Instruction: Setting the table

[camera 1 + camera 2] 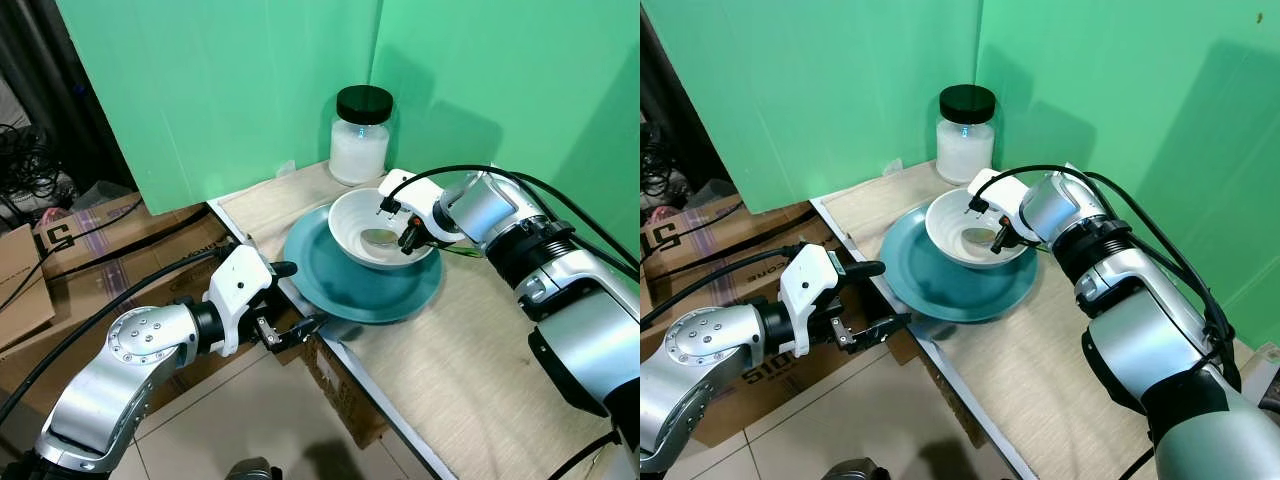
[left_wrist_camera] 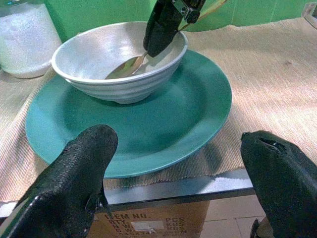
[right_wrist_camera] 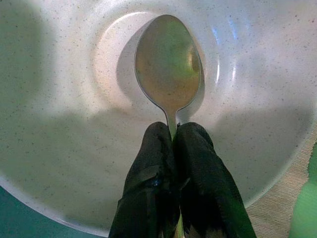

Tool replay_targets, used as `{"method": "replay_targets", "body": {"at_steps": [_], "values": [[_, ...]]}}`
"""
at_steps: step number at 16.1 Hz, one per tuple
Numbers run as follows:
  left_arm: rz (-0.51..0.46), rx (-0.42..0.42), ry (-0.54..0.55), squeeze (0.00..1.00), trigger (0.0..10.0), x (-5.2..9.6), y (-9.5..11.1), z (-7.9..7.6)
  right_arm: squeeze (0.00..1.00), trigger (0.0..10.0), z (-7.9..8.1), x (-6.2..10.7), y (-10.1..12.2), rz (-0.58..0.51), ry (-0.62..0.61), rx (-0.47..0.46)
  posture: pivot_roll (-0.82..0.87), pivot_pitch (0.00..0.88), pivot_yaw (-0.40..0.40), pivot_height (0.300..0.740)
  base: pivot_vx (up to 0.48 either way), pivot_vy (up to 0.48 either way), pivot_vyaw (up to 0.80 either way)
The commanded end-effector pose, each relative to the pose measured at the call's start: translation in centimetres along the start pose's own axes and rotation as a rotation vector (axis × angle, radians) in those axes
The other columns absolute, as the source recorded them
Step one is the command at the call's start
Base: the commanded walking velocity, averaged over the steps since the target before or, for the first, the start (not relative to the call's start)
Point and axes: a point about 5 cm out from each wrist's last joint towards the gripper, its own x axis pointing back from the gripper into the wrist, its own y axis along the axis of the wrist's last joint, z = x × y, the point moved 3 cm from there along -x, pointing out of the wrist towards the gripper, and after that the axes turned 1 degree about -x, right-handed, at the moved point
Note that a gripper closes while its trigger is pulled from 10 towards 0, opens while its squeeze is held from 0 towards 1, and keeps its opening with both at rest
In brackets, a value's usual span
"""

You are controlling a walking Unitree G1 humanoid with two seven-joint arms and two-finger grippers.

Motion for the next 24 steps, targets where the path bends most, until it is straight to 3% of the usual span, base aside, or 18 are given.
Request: {"method": "replay_targets", "body": {"at_steps": [1, 3, 5, 6, 8, 9, 10, 11, 12, 13, 14, 16, 18, 19, 22, 24], "values": [[0.008, -0.007, -0.011, 0.1, 10.0, -0.1, 0.0, 0.0, 0.0, 0.0, -0.1, 0.4, 0.5, -0.008, 0.001, 0.024, 0.13, 0.0, -0.025, 0.74, 0.0, 0.0, 0.0], [0.009, -0.009, -0.01, 0.1, 10.0, 0.0, 0.0, 0.0, 0.0, 0.0, -0.2, 0.8, 1.2, -0.052, 0.003, 0.015, 0.13, 0.0, -0.024, 0.74, 0.0, 0.0, 0.0], [0.012, -0.017, -0.002, 0.11, 10.0, 0.2, 0.0, 0.0, 0.0, 0.0, -0.9, 3.4, 3.4, -0.214, 0.029, -0.06, 0.14, 0.0, -0.03, 0.74, 0.0, 0.0, 0.0], [0.012, -0.017, -0.002, 0.11, 10.0, 0.2, 0.0, 0.0, 0.0, 0.0, -0.9, 3.4, 3.4, -0.214, 0.029, -0.06, 0.14, 0.0, -0.03, 0.74, 0.0, 0.0, 0.0], [0.003, -0.019, 0.02, 0.11, 10.0, 0.5, 0.2, -0.1, 0.0, 0.0, -1.6, 7.1, 4.6, -0.438, 0.078, -0.19, 0.15, 0.0, -0.046, 0.74, 0.0, 0.0, 0.0], [-0.001, -0.018, 0.024, 0.1, 10.0, 0.6, 0.3, -0.2, 0.0, 0.0, -1.6, 7.6, 4.6, -0.474, 0.086, -0.205, 0.15, 0.0, -0.048, 0.74, 0.0, 0.0, 0.0], [-0.027, -0.02, 0.054, 0.1, 10.0, 0.8, 0.8, 0.0, 0.0, 0.0, -1.3, 8.8, 5.0, -0.636, 0.121, -0.283, 0.16, 0.0, -0.056, 0.74, 0.0, 0.0, 0.0], [-0.055, -0.032, 0.116, 0.1, 10.0, 1.0, 1.4, 0.4, 0.0, 9.8, -1.0, 10.0, 5.0, -0.835, 0.116, -0.381, 0.16, 0.0, -0.059, 0.74, 0.0, 0.0, 0.0], [-0.081, -0.038, 0.222, 0.09, 10.0, 1.3, 1.8, 1.3, 0.0, 10.0, -0.3, 10.7, 4.6, -0.994, 0.076, -0.446, 0.16, 0.0, -0.057, 0.74, 0.0, 0.0, 0.0], [-0.115, -0.052, 0.34, 0.09, 10.0, 1.6, 2.4, 2.2, 0.0, 10.0, 0.4, 11.0, 3.9, -1.074, -0.003, -0.474, 0.15, 0.0, -0.049, 0.74, 0.0, 0.0, 0.0], [-0.13, -0.041, 0.381, 0.06, 10.0, 1.8, 2.6, 2.4, 0.0, 10.0, 0.9, 11.2, 3.4, -1.11, -0.034, -0.507, 0.14, 0.0, -0.045, 0.74, 0.0, 0.0, 0.0], [-0.152, -0.003, 0.526, 0.04, 10.0, 2.1, 3.0, 3.3, 0.0, 10.0, 3.1, 11.4, 0.6, -1.185, -0.122, -0.684, 0.14, 0.0, -0.034, 0.74, 0.0, 0.0, 0.0], [-0.171, 0.011, 0.595, 0.03, 10.0, 2.0, 3.2, 3.9, 0.0, 10.0, 4.5, 11.4, -1.7, -1.203, -0.273, -0.762, 0.12, 0.0, -0.015, 0.74, 0.0, 0.0, 0.0], [-0.181, 0.006, 0.604, 0.02, 10.0, 1.9, 3.4, 4.1, 0.0, 10.0, 4.9, 10.6, -2.6, -1.176, -0.332, -0.808, 0.11, 0.0, -0.006, 0.74, 0.0, 0.277, 0.0], [-0.175, -0.011, 0.626, 0.03, 10.0, 2.0, 3.5, 4.4, 0.0, 10.0, 6.0, 9.6, -3.3, -1.153, -0.371, -0.877, 0.12, 0.0, -0.002, 0.74, 0.0, 0.48, -0.8], [-0.18, -0.009, 0.687, 0.06, 10.0, 2.5, 3.5, 5.0, 0.0, 10.0, 6.5, 9.5, -3.1, -1.141, -0.367, -0.872, 0.14, 0.0, -0.016, 0.74, 0.0, 0.099, -0.8]]}}
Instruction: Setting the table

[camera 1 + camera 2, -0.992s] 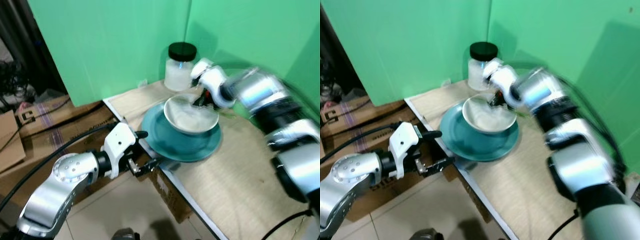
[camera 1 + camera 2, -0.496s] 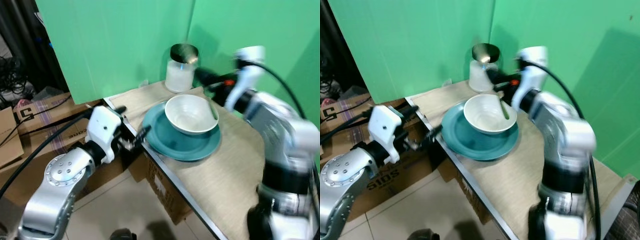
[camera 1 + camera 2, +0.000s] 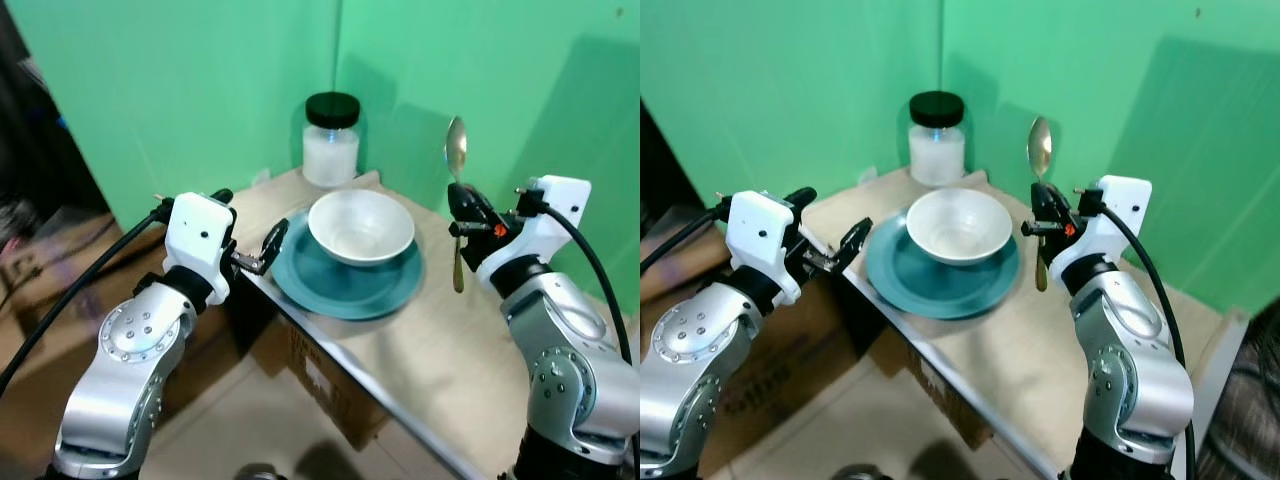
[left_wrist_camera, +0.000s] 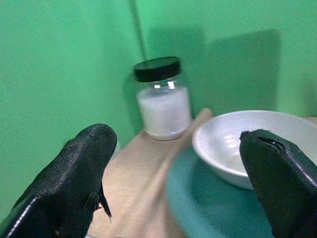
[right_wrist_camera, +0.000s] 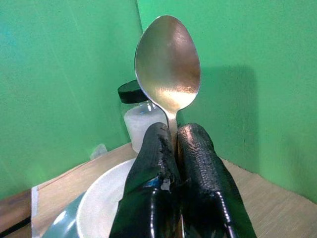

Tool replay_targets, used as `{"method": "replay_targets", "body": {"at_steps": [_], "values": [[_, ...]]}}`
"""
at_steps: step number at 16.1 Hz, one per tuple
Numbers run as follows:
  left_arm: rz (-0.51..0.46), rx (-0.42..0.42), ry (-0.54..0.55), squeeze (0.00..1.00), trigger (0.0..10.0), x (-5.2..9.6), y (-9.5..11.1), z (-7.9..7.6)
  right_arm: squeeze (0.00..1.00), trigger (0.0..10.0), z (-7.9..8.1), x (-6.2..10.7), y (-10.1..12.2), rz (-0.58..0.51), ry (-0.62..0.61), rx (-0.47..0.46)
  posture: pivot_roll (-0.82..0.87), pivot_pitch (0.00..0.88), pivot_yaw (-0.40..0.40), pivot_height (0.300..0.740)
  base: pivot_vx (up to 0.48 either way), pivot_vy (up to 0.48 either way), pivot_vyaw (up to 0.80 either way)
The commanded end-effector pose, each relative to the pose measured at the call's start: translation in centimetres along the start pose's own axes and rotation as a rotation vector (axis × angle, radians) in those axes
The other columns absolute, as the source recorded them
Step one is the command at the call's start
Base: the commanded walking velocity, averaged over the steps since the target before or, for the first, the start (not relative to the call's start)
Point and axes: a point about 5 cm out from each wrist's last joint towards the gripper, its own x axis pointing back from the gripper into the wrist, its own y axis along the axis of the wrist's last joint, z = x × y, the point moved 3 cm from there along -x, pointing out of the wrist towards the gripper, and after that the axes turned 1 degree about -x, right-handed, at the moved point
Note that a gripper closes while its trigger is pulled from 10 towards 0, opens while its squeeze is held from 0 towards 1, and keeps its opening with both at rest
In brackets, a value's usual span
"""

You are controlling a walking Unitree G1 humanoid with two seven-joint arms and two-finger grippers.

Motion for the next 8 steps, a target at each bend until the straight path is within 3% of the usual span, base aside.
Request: {"method": "replay_targets", "body": {"at_steps": [1, 4, 5, 8], "values": [[0.014, -0.014, 0.062, 0.07, 10.0, -0.07, -0.18, 1.06, 0.0, 10.0, 1.24, 0.25, -0.2, -0.016, 0.023, -0.019, 0.14, 0.0, -0.018, 0.74, 0.0, -0.48, -0.79], [0.018, -0.021, 0.069, 0.06, 10.0, -0.12, -0.19, 1.11, 0.0, 10.0, 1.55, 0.11, 0.1, -0.047, 0.024, 0.001, 0.15, 0.0, -0.034, 0.74, 0.0, -0.48, 0.0], [0.017, -0.006, 0.066, 0.05, 10.0, -0.11, -0.21, 0.96, 0.0, 10.0, 1.52, 0.05, 0.13, -0.048, 0.011, 0.01, 0.15, 0.0, -0.036, 0.74, 0.0, 0.0, 0.0], [0.018, 0.023, 0.048, 0.04, 10.0, -0.01, -0.28, 0.49, 0.0, 10.0, 1.63, 0.0, 0.2, -0.056, -0.015, 0.0, 0.15, 0.0, -0.036, 0.74, 0.0, 0.0, -0.74]]}}
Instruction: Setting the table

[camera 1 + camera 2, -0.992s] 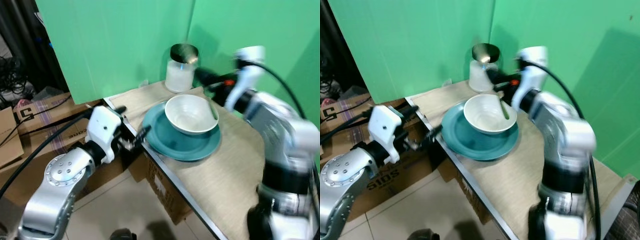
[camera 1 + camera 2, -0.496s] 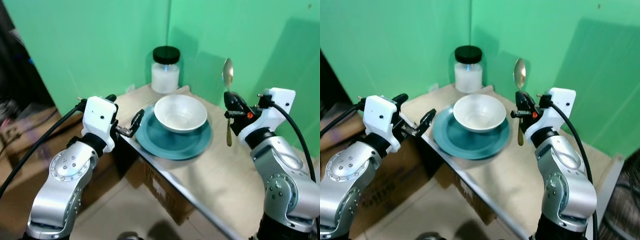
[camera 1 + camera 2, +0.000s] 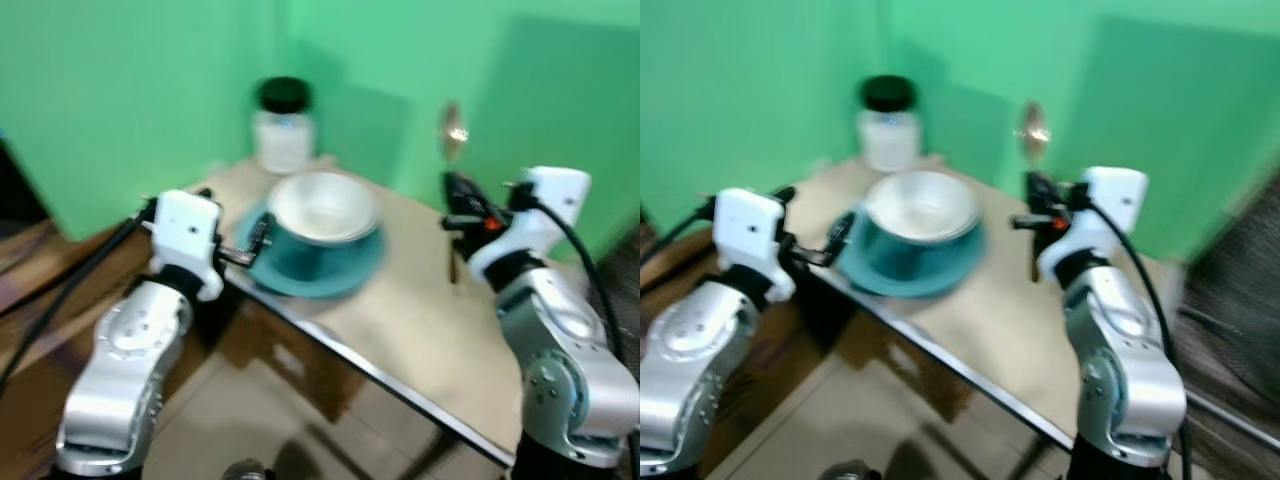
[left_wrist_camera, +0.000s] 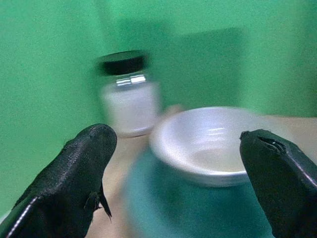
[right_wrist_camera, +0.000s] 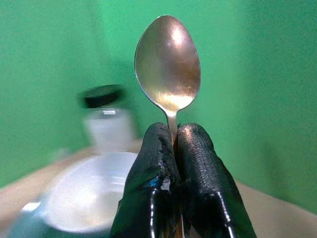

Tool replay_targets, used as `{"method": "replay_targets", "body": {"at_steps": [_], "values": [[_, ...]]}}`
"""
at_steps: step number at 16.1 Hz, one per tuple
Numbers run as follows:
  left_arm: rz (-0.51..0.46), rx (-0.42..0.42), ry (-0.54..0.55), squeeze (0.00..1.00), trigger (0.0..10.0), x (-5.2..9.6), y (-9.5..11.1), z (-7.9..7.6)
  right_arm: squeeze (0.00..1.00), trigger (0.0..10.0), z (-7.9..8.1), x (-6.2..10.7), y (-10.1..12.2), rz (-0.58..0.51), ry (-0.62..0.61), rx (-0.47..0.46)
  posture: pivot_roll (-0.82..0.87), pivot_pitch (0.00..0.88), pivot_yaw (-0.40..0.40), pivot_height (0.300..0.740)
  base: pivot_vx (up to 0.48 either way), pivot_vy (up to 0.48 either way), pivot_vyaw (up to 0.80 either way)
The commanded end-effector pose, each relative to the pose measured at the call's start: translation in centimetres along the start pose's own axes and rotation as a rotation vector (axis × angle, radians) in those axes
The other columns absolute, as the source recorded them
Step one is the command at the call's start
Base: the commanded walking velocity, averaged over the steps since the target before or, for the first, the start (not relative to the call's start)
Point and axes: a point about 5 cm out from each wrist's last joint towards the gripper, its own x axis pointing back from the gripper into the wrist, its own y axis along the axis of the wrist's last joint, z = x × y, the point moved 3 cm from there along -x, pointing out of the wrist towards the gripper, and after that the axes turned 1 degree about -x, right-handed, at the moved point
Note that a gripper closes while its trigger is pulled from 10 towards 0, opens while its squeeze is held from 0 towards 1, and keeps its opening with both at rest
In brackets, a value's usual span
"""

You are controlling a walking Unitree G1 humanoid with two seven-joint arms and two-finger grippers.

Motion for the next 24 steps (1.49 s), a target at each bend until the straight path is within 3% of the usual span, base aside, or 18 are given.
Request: {"method": "replay_targets", "body": {"at_steps": [1, 4, 7, 10, 13, 16, 19, 22, 24], "values": [[0.01, -0.016, -0.013, 0.04, 10.0, 0.2, 0.0, 0.0, 0.0, 10.0, 1.0, 0.1, -0.2, -0.011, 0.022, -0.025, 0.14, 0.0, -0.036, 0.74, 0.0, 0.0, -0.8], [0.025, -0.022, -0.023, 0.04, 10.0, 0.0, -0.6, -0.2, 0.0, 10.0, 0.0, 0.4, -0.1, -0.017, -0.008, 0.057, 0.13, 0.0, -0.035, 0.74, 0.0, 0.0, -0.8], [0.02, -0.015, -0.057, 0.04, 10.0, -0.1, -0.5, -1.0, 0.0, 10.0, -0.3, 0.7, 0.5, -0.038, -0.004, 0.072, 0.12, 0.0, -0.03, 0.74, 0.0, 0.0, -0.8], [0.034, -0.016, -0.035, 0.04, 10.0, -0.2, -1.0, -0.8, 0.0, 10.0, -0.1, 1.0, 0.9, -0.085, -0.004, 0.057, 0.12, 0.0, -0.031, 0.74, 0.0, 0.0, -0.8], [0.045, -0.002, -0.014, 0.04, 10.0, 0.2, -1.3, -0.6, 0.0, 10.0, 0.0, 1.1, 0.1, -0.049, -0.01, 0.065, 0.12, 0.0, -0.045, 0.74, 0.0, 0.0, -0.8], [0.054, -0.006, 0.064, 0.04, 10.0, 0.3, -1.8, 0.6, 0.0, 10.0, -1.2, 1.1, -1.1, 0.0, -0.078, 0.092, 0.12, 0.0, -0.05, 0.74, 0.0, 0.0, -0.8], [0.071, -0.009, 0.045, 0.03, 10.0, 0.4, -2.0, 0.1, 0.0, 10.0, -1.8, 1.1, -1.6, 0.027, -0.112, 0.1, 0.11, 0.0, -0.054, 0.74, 0.0, 0.0, -0.8], [0.082, -0.021, 0.078, 0.02, 10.0, 0.2, -2.4, 0.3, 0.0, 10.0, -3.8, 1.5, -3.3, 0.132, -0.252, 0.15, 0.11, 0.0, -0.036, 0.74, 0.0, 0.0, -0.8], [0.092, -0.035, 0.068, 0.03, 10.0, 0.2, -2.6, 0.2, 0.0, 10.0, -3.8, 1.9, -3.8, 0.155, -0.232, 0.147, 0.11, 0.0, -0.037, 0.74, 0.0, 0.0, -0.78]]}}
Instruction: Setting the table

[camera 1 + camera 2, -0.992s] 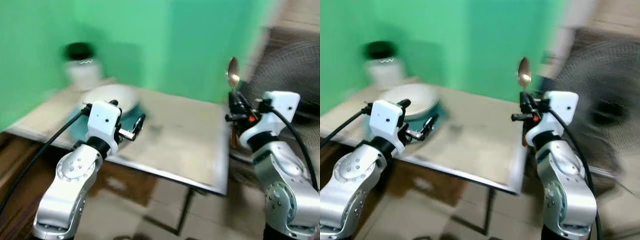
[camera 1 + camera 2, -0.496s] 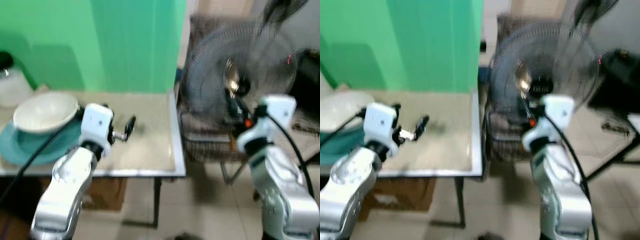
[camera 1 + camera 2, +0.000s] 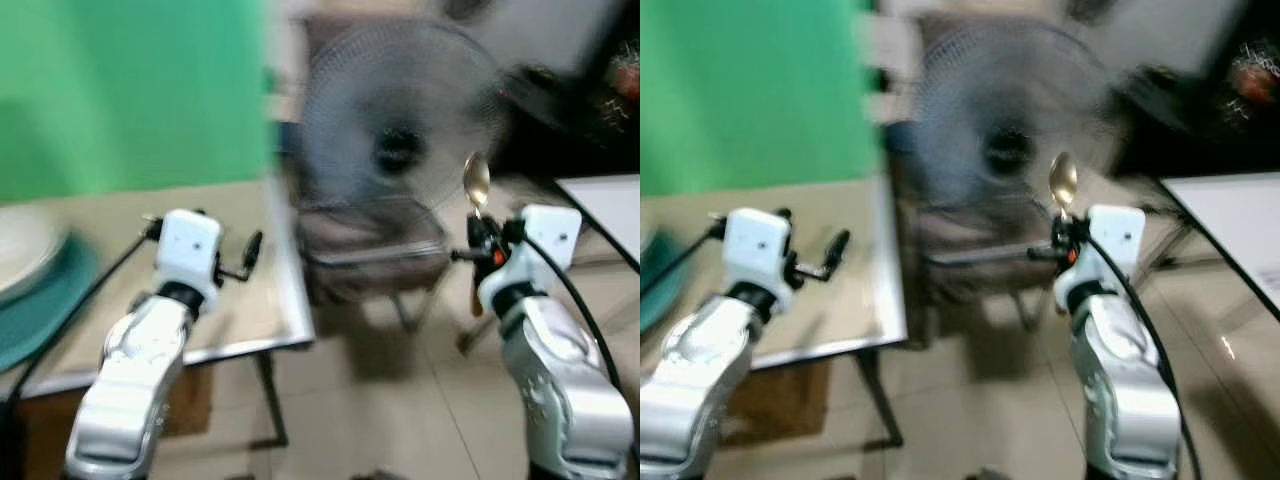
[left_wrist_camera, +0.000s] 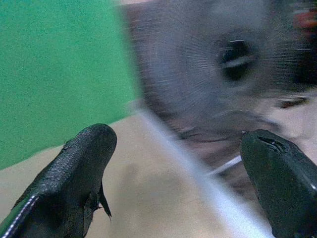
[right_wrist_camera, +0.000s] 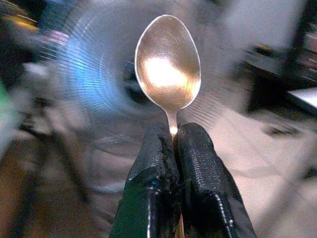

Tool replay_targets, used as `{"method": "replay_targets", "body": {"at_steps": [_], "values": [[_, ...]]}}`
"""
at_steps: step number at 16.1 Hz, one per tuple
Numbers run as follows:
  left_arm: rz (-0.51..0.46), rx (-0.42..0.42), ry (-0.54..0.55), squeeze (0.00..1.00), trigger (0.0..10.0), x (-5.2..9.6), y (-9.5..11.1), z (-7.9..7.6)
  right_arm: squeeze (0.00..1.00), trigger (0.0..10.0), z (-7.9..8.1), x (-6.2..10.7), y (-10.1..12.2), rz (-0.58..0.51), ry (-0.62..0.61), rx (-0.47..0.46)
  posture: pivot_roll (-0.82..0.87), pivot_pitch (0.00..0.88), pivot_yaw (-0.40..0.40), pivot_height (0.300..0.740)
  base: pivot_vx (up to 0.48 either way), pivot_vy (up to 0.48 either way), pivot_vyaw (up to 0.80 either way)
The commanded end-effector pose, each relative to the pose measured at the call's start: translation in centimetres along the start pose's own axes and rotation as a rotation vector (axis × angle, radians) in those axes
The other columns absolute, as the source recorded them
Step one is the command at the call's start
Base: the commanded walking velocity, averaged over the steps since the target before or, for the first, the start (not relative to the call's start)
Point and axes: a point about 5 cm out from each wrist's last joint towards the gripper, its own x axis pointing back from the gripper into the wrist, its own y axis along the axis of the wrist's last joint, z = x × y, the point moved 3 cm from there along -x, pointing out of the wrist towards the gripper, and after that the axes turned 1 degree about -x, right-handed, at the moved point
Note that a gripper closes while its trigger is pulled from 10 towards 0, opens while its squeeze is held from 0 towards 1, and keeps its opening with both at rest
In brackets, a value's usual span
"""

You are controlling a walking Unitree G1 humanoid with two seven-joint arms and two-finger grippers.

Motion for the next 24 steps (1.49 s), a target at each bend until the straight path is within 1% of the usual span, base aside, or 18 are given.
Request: {"method": "replay_targets", "body": {"at_steps": [1, 2, 4, 6, 9, 11, 12, 14, 16, 17, 19, 21, 24], "values": [[0.008, -0.021, 0.001, 0.03, 10.0, 0.1, -0.1, 0.3, 0.0, 10.0, 0.1, 0.3, -0.1, 0.005, 0.01, 0.0, 0.11, 0.0, -0.037, 0.74, 0.0, 0.0, -0.78], [0.004, -0.024, 0.022, 0.03, 10.0, -0.1, -0.2, 0.7, 0.0, 10.0, 0.4, 0.5, -0.6, 0.014, 0.006, 0.013, 0.1, 0.0, -0.03, 0.74, 0.0, 0.0, -0.8], [-0.002, -0.02, 0.019, 0.02, 10.0, -0.6, 0.0, 0.5, 0.0, 10.0, 0.5, 0.2, -0.5, 0.011, 0.001, 0.018, 0.1, 0.0, -0.02, 0.74, 0.0, 0.0, -0.8], [-0.015, -0.018, -0.016, 0.03, 10.0, -0.8, 0.3, -0.3, 0.0, 10.0, -0.1, 0.1, -0.5, 0.022, -0.018, 0.026, 0.09, 0.0, -0.02, 0.74, 0.0, 0.0, -0.8], [0.008, -0.025, -0.001, 0.02, 10.0, -0.7, -0.5, 0.0, 0.0, 10.0, -0.6, 0.3, -1.1, 0.051, -0.058, 0.023, 0.09, 0.0, -0.026, 0.74, 0.0, 0.0, -0.79], [-0.016, -0.031, -0.034, 0.02, 10.0, -1.2, 0.4, -0.9, 0.0, 10.0, -0.8, -0.5, -1.1, 0.066, -0.072, 0.058, 0.09, 0.0, -0.021, 0.74, 0.0, 0.0, -0.79], [-0.009, -0.036, -0.045, 0.02, 10.0, -1.0, 0.1, -1.0, 0.0, 10.0, -0.5, -0.7, -1.1, 0.065, -0.061, 0.056, 0.09, 0.0, -0.028, 0.74, 0.0, 0.0, -0.8], [0.012, -0.053, -0.025, 0.02, 10.0, -0.7, -0.4, -0.5, 0.0, 10.0, -0.2, -0.5, -1.5, 0.076, -0.055, 0.048, 0.1, 0.0, -0.035, 0.74, 0.0, 0.0, -0.8], [0.008, -0.051, -0.021, 0.02, 10.0, -1.0, -0.3, -0.6, 0.0, 10.0, -0.1, -0.5, -1.7, 0.086, -0.052, 0.041, 0.1, 0.0, -0.035, 0.74, 0.0, 0.0, -0.8], [-0.004, -0.053, -0.033, 0.02, 10.0, -1.2, 0.1, -0.9, 0.0, 10.0, -0.3, -0.7, -1.6, 0.087, -0.059, 0.038, 0.11, 0.0, -0.031, 0.74, 0.0, 0.0, -0.79], [-0.011, -0.053, -0.039, 0.02, 10.0, -1.2, 0.4, -0.9, 0.0, 10.0, -0.5, -0.8, -1.6, 0.091, -0.074, 0.029, 0.11, 0.0, -0.027, 0.74, 0.0, 0.0, -0.79], [0.009, -0.045, -0.032, 0.02, 10.0, -1.0, -0.3, -0.4, 0.0, 10.0, -0.2, -0.4, -1.9, 0.095, -0.072, 0.032, 0.09, 0.0, -0.024, 0.74, 0.0, 0.0, -0.79], [0.001, -0.048, -0.067, 0.02, 10.0, -1.6, -0.1, -1.4, 0.0, 10.0, -1.3, -0.2, -1.7, 0.088, -0.111, 0.054, 0.08, 0.0, -0.007, 0.74, 0.0, 0.0, -0.79]]}}
